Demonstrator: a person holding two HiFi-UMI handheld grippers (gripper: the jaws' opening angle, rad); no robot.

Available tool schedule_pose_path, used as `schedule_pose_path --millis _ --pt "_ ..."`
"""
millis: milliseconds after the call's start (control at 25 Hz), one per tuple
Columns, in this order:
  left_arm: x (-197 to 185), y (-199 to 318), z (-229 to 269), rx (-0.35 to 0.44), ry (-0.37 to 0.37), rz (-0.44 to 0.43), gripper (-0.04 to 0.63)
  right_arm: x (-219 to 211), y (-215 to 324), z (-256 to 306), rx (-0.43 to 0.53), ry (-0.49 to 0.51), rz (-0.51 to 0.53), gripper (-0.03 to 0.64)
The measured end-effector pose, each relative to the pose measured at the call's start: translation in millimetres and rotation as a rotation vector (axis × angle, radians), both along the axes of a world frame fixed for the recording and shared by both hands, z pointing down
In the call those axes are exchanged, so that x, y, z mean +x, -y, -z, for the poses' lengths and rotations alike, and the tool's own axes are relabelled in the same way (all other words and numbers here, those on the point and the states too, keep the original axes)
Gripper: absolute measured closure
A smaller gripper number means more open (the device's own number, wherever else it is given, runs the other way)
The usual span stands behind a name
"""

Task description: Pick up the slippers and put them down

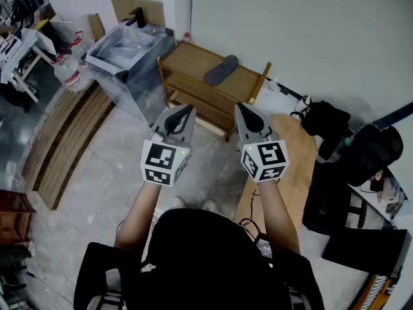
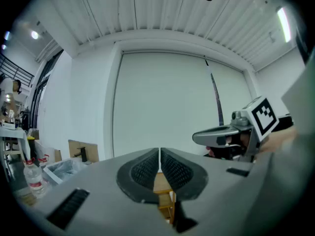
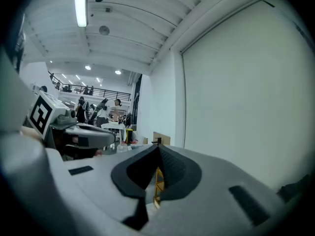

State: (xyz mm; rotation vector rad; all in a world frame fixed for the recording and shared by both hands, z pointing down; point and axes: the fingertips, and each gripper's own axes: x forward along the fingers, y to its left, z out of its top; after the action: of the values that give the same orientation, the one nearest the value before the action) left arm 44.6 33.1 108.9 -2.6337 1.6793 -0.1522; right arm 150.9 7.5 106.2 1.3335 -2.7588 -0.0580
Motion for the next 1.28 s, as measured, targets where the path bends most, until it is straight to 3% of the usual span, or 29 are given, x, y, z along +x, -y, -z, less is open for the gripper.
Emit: schedule_pose_path --millis 200,440,720,880,1040,1200,1280 --pt "13.4 -10.7 -9.4 -0.008 0.012 0.007 0.583 13.9 -9.5 -3.3 -0.003 0.042 0.01 0.627" --pt "29.1 -16.6 -20.1 -0.029 0.004 0.02 0.583 27.2 -16.8 -17.7 0.013 -0.011 0.042 0.627" --pt "31.9 -9.7 -33.0 -0.027 0.048 0.055 0.583 33.9 -11.7 -32.7 -0.011 -0.025 0.055 0.627" --pt "36.4 -4.6 -34.6 -0.066 0.022 0.049 0.583 37.7 -4.6 -35.9 -0.017 -0.003 0.06 0.627" --pt "35.2 3.7 -36.8 -0.039 0.028 0.061 0.583 41.4 1.6 -36.4 -0.02 0.016 0.069 0.627" --pt "35.1 12.9 -35.4 -0.06 -0.047 0.037 0.583 38.1 13.3 -40.0 -0.038 0.036 0.077 0.627" --pt "29.8 22.0 -37.5 -0.053 -0.038 0.045 0.583 35.5 21.1 -41.4 -0.04 0.032 0.072 0.627"
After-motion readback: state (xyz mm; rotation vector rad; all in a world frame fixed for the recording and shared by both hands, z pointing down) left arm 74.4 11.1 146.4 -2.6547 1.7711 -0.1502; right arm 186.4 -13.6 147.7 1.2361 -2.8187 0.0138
